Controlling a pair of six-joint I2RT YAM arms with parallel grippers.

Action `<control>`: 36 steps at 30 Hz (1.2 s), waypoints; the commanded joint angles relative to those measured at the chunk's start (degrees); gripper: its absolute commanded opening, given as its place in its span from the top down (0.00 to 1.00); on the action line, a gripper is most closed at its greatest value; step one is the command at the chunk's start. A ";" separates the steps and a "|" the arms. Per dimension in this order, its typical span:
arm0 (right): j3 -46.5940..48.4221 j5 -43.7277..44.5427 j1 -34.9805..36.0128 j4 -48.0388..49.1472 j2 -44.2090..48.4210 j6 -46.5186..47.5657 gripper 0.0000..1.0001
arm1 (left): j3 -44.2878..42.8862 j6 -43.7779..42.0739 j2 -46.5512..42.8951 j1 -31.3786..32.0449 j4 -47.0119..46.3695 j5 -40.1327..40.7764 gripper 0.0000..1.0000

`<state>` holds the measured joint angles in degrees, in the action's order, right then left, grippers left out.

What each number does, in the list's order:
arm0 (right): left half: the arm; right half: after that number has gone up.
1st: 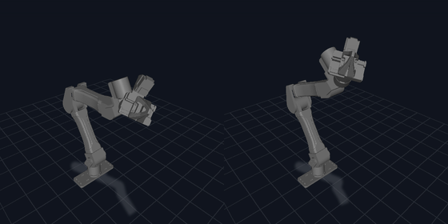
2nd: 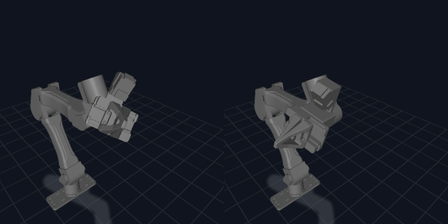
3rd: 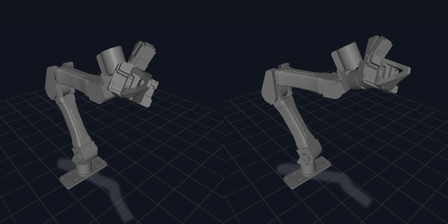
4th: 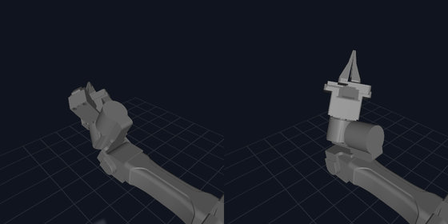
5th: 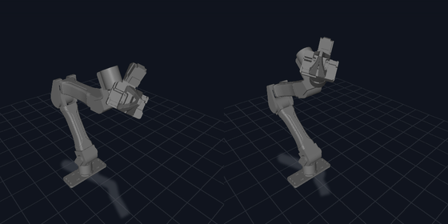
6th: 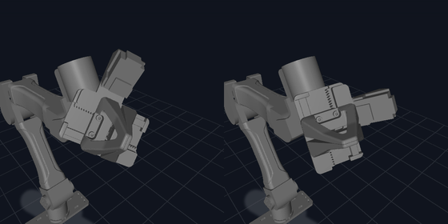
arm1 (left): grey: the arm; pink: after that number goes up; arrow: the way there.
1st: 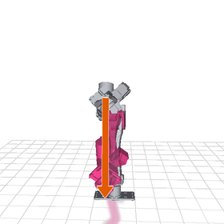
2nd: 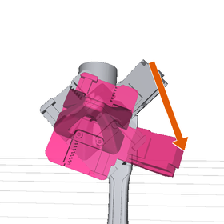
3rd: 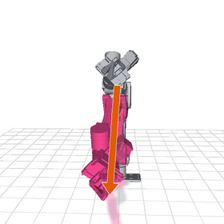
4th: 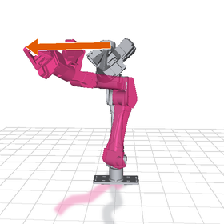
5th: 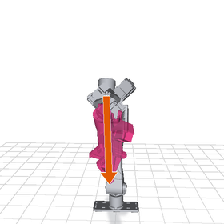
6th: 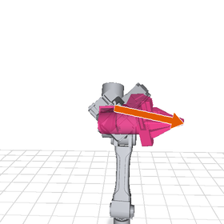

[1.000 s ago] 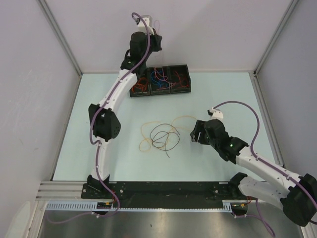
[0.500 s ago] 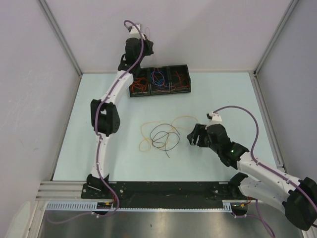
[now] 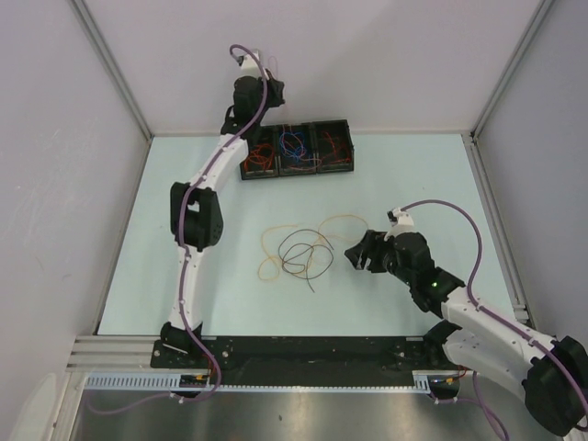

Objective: Untangle the cables

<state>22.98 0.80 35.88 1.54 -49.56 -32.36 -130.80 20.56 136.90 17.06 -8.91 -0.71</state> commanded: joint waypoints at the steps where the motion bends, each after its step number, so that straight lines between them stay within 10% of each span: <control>1: -0.74 -4.57 -2.56 4.61 -0.27 -0.25 0.28 | 4.13 2.21 1.18 0.17 -3.39 -1.66 1.00; 30: -0.83 -9.50 -5.91 6.55 -3.70 -1.21 0.28 | 2.66 13.45 10.58 1.93 10.03 -7.90 1.00; 36: -0.92 -9.76 -6.08 6.72 -3.79 -1.22 0.28 | 1.17 15.13 11.37 1.49 11.72 -10.18 0.78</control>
<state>22.28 -8.38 30.06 5.85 -53.25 -33.04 -125.64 33.26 147.96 19.09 1.58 -8.19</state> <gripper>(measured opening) 0.719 0.131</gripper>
